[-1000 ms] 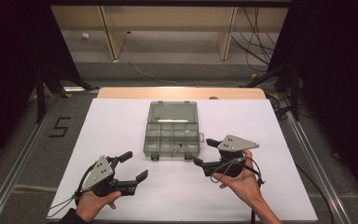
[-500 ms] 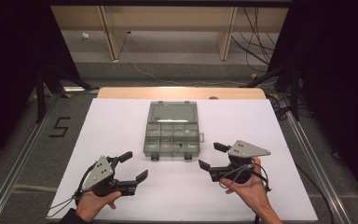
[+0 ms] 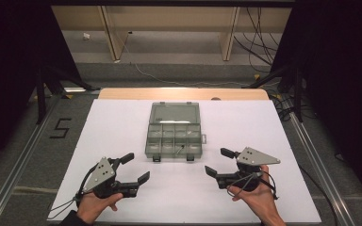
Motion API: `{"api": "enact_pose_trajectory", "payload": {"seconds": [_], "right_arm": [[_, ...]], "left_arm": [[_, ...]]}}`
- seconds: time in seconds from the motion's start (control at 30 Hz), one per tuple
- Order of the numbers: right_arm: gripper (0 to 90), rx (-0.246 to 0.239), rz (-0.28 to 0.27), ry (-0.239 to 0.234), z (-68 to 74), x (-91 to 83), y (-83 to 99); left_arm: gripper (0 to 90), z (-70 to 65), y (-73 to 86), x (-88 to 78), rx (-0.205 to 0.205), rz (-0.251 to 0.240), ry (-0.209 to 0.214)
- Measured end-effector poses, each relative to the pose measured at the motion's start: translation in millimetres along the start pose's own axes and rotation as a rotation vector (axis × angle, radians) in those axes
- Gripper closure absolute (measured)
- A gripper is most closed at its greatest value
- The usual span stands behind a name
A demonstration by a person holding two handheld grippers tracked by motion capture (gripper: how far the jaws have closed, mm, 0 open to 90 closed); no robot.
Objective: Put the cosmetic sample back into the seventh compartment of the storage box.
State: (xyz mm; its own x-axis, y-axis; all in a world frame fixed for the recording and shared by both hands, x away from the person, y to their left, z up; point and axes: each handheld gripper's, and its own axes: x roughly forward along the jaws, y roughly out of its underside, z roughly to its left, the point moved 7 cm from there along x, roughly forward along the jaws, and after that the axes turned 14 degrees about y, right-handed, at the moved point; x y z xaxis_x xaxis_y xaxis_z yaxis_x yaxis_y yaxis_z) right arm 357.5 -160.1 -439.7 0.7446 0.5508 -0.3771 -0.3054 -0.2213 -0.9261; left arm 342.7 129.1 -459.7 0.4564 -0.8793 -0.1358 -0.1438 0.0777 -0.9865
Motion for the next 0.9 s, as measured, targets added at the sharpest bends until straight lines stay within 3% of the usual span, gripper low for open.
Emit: {"api": "enact_pose_trajectory", "payload": {"seconds": [0.5, 0.9], "right_arm": [[16.4, -0.001, 0.008, 0.028, -2.7, -7.4, 9.8], [16.2, -0.012, -0.018, 0.035, -1.4, -12.7, 12.6]], "left_arm": [[15.9, -0.7, 0.1, -0.3, -0.004, -0.003, 0.002], [15.9, -0.5, 0.0, -0.7, -0.003, -0.003, 0.0]]}}
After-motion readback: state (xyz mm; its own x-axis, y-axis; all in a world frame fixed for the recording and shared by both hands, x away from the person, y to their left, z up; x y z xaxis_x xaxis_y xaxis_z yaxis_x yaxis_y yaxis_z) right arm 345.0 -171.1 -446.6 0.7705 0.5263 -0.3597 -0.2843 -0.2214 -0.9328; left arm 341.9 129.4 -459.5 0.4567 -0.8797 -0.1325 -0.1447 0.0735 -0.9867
